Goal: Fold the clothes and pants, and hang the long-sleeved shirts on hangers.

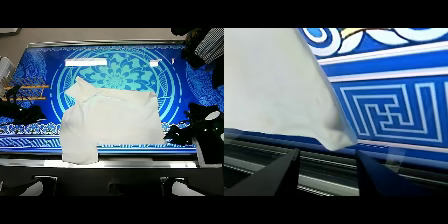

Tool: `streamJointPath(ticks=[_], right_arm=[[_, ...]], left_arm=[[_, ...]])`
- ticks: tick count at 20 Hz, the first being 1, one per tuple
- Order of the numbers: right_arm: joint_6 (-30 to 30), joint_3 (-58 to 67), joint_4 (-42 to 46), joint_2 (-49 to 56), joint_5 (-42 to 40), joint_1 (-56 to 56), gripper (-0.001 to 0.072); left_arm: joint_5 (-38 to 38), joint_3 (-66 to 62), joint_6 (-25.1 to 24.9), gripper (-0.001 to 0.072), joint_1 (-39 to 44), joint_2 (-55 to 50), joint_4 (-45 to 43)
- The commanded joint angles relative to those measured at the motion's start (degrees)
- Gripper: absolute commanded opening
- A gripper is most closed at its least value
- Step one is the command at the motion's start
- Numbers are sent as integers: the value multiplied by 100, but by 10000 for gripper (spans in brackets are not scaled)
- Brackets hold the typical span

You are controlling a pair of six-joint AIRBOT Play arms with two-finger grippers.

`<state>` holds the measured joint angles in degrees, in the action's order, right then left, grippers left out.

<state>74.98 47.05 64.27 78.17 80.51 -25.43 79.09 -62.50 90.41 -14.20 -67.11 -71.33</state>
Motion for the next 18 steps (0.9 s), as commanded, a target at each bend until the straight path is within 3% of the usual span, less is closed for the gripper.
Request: streamJointPath(ticks=[1, 9, 11, 13, 15, 16, 17, 18], right_arm=[[-76, -101, -81, 94, -118, 0, 418], [-385, -708, -632, 94, -813, 0, 409], [-398, -706, -664, 94, -1032, 0, 305], [-413, -706, -664, 94, -1086, 0, 246], [-470, -706, -664, 92, -1075, 0, 196], [-538, -706, -686, 92, -1038, 0, 78], [-590, -706, -719, 87, -1010, 0, 32], [-654, -706, -789, 87, -966, 0, 32]], left_arm=[[-247, 81, -11, 324, -13, 9, 48], [-299, 549, -76, 324, -26, 11, 151], [-330, 621, -286, 325, -157, 57, 289], [-487, 933, -610, 324, -540, 188, 605], [-614, 1475, -1248, 325, -1080, 341, 1292], [-616, 1751, -1513, 324, -1296, 382, 1429], [-640, 2017, -1665, 325, -1451, 385, 1434], [-708, 2236, -1722, 325, -1521, 380, 1436]])
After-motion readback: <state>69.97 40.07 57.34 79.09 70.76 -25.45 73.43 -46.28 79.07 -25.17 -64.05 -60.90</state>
